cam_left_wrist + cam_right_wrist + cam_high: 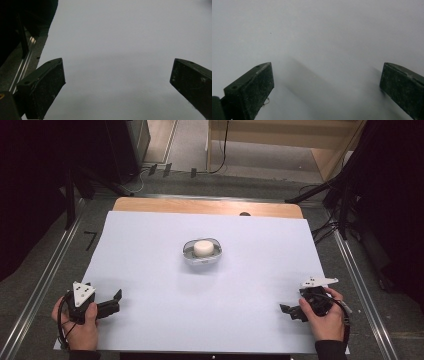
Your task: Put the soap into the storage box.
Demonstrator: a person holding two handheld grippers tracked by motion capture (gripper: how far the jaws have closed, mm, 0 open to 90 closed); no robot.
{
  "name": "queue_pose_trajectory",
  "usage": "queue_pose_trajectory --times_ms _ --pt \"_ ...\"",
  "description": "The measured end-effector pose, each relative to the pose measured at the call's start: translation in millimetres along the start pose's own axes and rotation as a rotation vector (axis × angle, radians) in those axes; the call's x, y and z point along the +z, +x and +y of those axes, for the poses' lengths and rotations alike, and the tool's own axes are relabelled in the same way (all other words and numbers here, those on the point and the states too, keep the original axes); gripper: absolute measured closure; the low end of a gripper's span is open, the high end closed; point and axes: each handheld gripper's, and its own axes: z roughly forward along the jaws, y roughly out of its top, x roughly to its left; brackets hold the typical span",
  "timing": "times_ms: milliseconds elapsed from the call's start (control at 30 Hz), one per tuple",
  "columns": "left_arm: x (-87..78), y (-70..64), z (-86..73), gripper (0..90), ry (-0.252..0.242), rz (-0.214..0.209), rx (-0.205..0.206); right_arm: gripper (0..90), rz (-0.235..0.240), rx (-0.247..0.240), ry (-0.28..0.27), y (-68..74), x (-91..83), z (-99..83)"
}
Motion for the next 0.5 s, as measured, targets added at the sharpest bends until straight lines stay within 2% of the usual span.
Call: queue_pose_trajectory --times_ms 133,300,367,500 --pt "0.1 0.5 0.2 0.2 0.004 -0.004 0.0 0.0 0.002 0.008 -0.026 -2.2 -3.2 -5.8" --pt "0.4 0.8 0.3 0.2 0.005 -0.005 -0.005 0.0 0.008 0.034 -0.097 -7.5 -15.1 -17.8" --pt "0.5 0.9 0.3 0.2 0.006 -0.006 -0.005 0.0 0.011 0.039 -0.108 -7.9 -16.5 -19.5" --pt "0.6 1.0 0.4 0.2 0.007 -0.006 -0.004 0.0 0.008 0.054 -0.141 -12.1 -22.3 -32.5"
